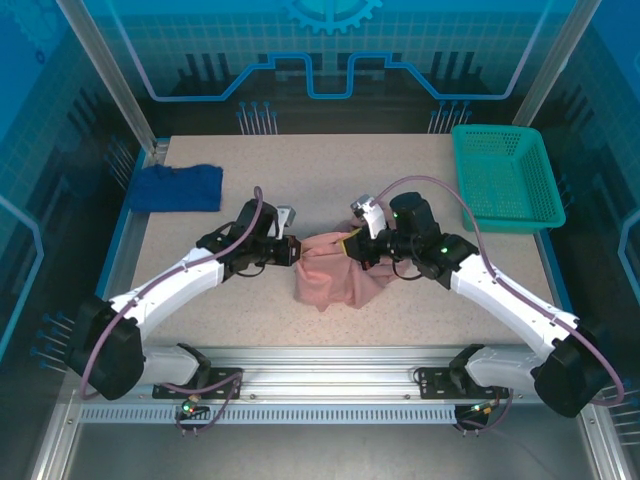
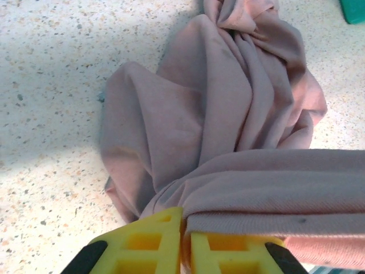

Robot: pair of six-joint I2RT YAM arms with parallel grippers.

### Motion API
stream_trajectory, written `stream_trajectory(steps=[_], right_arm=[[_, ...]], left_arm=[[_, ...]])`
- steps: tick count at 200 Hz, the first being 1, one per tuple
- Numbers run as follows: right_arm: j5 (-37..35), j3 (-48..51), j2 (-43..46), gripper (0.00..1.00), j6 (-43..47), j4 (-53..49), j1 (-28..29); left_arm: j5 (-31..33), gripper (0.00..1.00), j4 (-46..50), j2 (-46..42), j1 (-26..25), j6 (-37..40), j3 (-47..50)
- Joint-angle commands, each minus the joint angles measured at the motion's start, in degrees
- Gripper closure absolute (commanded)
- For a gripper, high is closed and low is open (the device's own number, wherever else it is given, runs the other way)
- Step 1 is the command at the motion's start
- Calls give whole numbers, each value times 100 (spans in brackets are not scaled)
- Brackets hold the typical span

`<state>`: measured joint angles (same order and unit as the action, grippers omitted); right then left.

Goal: Fold the inside-out t-shirt
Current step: Adjust the T-shirt at the center of the table.

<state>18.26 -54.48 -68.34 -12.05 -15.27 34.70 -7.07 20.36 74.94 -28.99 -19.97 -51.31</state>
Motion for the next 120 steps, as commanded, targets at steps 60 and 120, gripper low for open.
stream_trajectory(steps=[60, 120], right_arm=[[-272, -463, 2, 100, 356, -535, -156], [-211, -655, -196, 100, 226, -811, -497]], left_arm=[[400, 90, 367, -353, -9, 121, -139], [-759, 92, -182, -723, -23, 280, 207]])
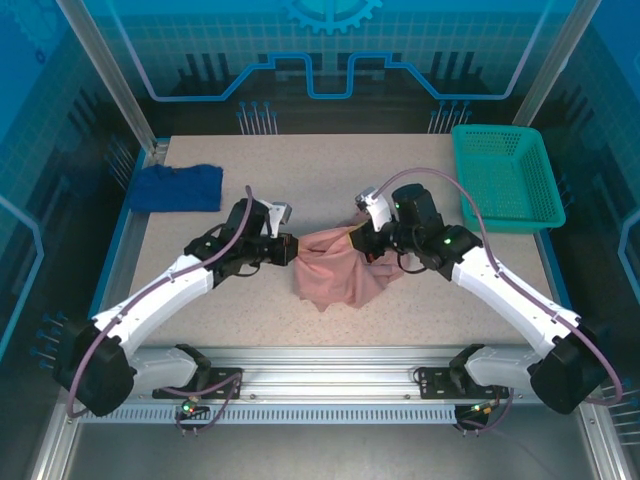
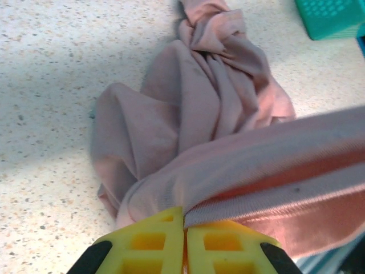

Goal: Fold the inside-out t-shirt
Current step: Adjust the T-shirt at the center of the table.

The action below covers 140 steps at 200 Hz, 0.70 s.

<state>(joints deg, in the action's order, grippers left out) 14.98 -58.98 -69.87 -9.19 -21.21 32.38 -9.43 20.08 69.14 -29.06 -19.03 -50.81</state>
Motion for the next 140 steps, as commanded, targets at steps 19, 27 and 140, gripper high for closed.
stream_trajectory(steps=[19, 27, 140], right_arm=[[559, -173, -39, 100, -137, -227, -529], [688, -139, -39, 100, -174, -255, -641], [377, 481, 98, 100, -495, -670, -1078]], left_arm=[[-531, 93, -36, -32, -124, 266, 159], [-490, 93, 9, 38, -195, 307, 159], [-598, 89, -90, 733, -913, 785, -90]])
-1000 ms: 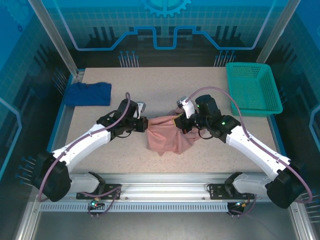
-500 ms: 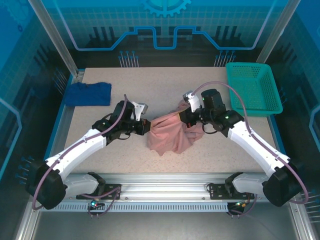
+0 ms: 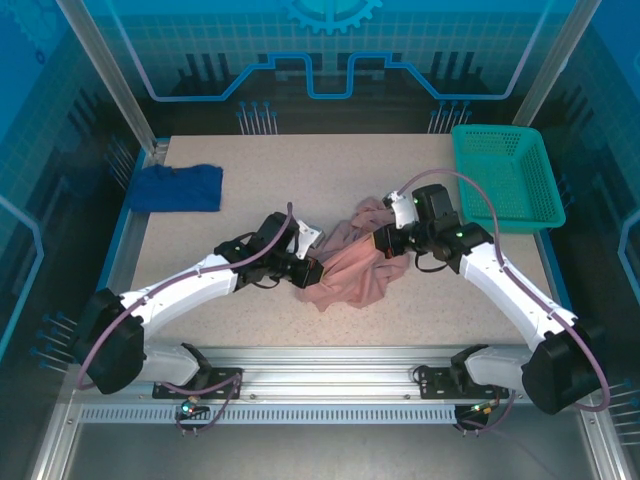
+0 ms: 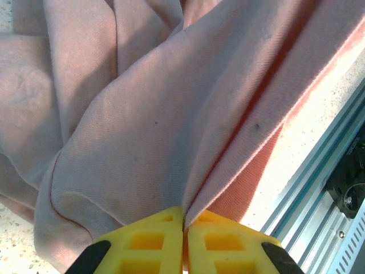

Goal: Fold the inside-out t-shirt
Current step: Adjust the T-shirt at the center of the table.

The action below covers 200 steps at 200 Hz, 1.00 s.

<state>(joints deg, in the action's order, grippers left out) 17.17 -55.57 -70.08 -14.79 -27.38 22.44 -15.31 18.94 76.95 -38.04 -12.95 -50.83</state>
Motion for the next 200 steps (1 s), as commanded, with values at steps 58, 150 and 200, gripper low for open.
stream_trajectory(steps=[58, 150, 200], right_arm=[[565, 38, -47, 100, 97, 66, -82], [691, -186, -271, 100, -7, 30, -144], [709, -191, -244, 100, -7, 22, -143]], left_arm=[[76, 65, -317, -315, -18, 177, -59], [145, 52, -321, 1, -516, 729, -331], [499, 50, -308, 174, -524, 739, -453]])
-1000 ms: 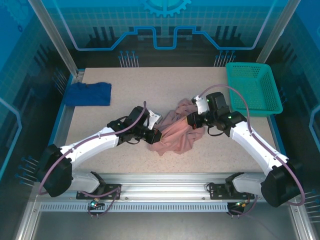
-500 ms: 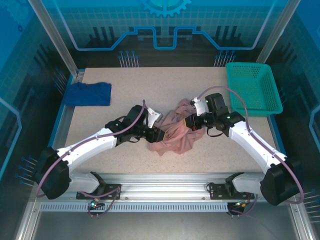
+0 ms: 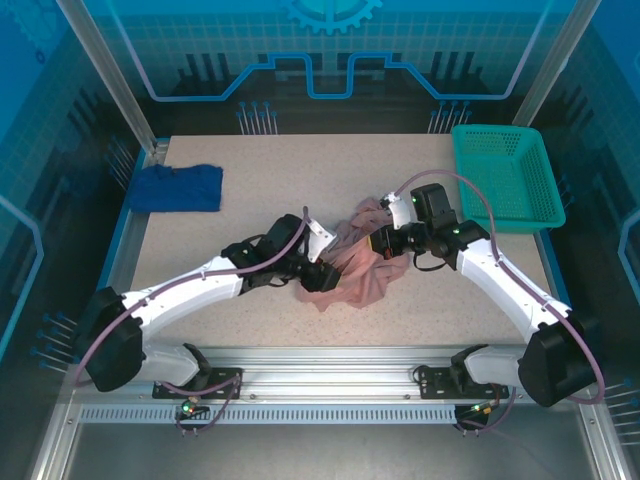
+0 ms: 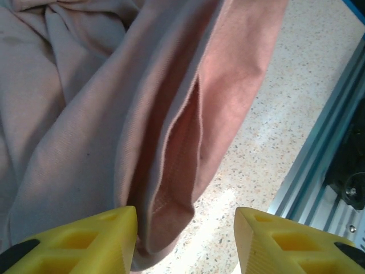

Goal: Fold the inside-out t-shirt
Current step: Adjust the T-shirt at the center of the table.

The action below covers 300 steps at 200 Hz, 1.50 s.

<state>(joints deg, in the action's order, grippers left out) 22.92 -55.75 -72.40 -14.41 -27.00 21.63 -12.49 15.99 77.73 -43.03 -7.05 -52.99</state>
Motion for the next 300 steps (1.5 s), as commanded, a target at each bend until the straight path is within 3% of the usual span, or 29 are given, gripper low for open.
stream_trajectory(steps=[1, 74, 145, 202, 279, 300], right_arm=[[134, -173, -16, 100, -44, -15, -62], [117, -152, 11, 100, -27, -15, -81], [143, -150, 18, 100, -35, -7, -99], [132, -130, 50, 100, -26, -7, -111], [141, -161, 9, 100, -9, -6, -144], [152, -173, 13, 100, -9, 2, -148]], left_arm=[[223, 50, -10, 103, -24, 150, -237], [88, 50, 119, 413, -55, 234, -370], [685, 46, 273, 724, -275, 319, -572], [845, 55, 360, 897, -301, 334, -699], [1165, 56, 518, 1007, -419, 433, -763], [1211, 63, 526, 1000, -423, 437, -765]])
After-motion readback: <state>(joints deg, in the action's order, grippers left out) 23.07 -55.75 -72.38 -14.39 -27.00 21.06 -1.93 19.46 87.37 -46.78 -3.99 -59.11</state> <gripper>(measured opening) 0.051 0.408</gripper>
